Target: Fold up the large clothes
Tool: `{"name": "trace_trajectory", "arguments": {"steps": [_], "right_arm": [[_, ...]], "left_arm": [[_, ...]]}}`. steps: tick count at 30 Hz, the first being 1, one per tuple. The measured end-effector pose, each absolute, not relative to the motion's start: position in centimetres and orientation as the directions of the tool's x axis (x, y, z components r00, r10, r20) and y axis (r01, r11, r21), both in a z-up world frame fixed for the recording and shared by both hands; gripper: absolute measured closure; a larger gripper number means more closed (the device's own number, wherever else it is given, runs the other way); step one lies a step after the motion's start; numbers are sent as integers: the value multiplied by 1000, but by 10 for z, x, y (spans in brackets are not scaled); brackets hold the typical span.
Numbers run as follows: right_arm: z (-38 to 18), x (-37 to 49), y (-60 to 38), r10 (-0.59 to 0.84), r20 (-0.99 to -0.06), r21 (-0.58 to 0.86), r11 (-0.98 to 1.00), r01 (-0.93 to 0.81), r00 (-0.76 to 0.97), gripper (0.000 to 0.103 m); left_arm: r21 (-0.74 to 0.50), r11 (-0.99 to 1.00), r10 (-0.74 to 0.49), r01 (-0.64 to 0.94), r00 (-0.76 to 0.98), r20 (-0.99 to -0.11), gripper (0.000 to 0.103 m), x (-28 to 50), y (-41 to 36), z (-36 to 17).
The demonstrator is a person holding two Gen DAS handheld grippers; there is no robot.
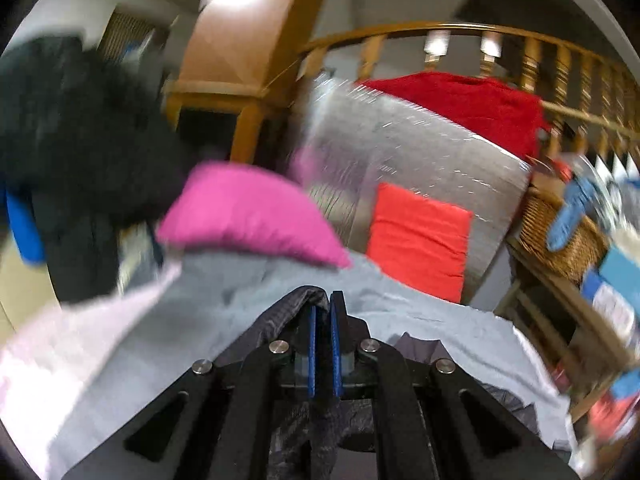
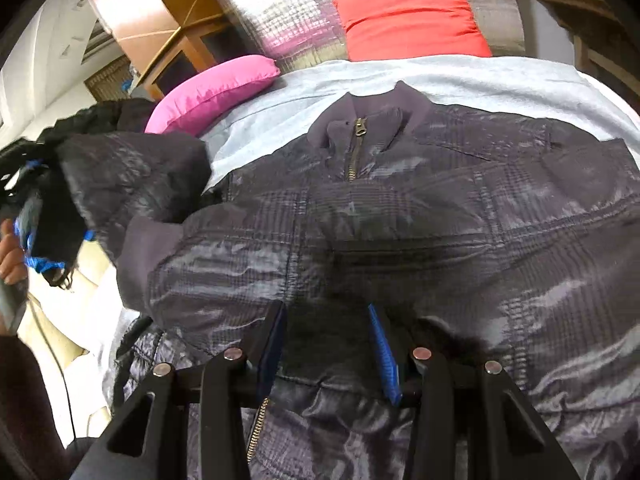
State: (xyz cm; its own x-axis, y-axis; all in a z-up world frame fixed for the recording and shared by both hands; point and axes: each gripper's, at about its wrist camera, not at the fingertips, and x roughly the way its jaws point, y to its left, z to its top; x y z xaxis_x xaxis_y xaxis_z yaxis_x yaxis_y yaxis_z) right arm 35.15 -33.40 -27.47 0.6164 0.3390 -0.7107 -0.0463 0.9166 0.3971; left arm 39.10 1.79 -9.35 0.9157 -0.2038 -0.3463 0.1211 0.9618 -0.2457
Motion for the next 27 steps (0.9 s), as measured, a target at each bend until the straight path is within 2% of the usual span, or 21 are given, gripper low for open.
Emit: {"name": "trace_trajectory", "arguments": {"steps": [5, 7, 10, 13, 16, 17, 18, 21, 23, 25, 27], "right_arm": [[-270, 351, -343, 356, -693, 440, 898, -23, 627, 57], [-268, 349, -347, 356, -684, 451, 893, -15, 637, 57], [-259, 345, -363, 349, -654, 479, 878, 11, 671, 57], [-251, 339, -385, 327, -626, 513, 857, 58, 708, 56], [-245, 333, -407, 301, -605, 538, 837, 100, 737, 56], [-244, 332, -411, 294, -603, 540, 835, 108, 741, 56], [-243, 331, -418, 284, -598, 546, 829, 122, 749, 56], [-244, 329, -427, 280, -592, 567, 811, 144, 756, 55], [-244, 329, -426, 280, -598, 563, 813, 146, 751, 54], [-242, 331, -419, 295, -599, 557, 822, 123, 744, 48], [-237, 329, -407, 291, -598, 523, 848, 89, 747, 39]], "left_arm": [[-125, 977, -204, 173, 932, -299, 97, 357, -14, -66], [-113, 966, -258, 234, 920, -295, 97, 346, -29, -63], [-63, 946, -320, 318, 888, -329, 97, 338, -60, -71], [-23, 901, -400, 433, 810, -430, 97, 341, -106, -101], [-72, 853, -455, 518, 669, -588, 95, 357, -142, -154], [-95, 846, -456, 524, 620, -639, 91, 362, -151, -173], [-133, 843, -455, 522, 558, -694, 88, 369, -157, -198], [-261, 854, -438, 450, 351, -828, 87, 386, -156, -263], [-370, 839, -496, 398, 283, -821, 87, 383, -141, -271], [-422, 821, -544, 384, 306, -781, 85, 368, -117, -253], [-451, 806, -580, 383, 359, -731, 67, 351, -92, -232]]}}
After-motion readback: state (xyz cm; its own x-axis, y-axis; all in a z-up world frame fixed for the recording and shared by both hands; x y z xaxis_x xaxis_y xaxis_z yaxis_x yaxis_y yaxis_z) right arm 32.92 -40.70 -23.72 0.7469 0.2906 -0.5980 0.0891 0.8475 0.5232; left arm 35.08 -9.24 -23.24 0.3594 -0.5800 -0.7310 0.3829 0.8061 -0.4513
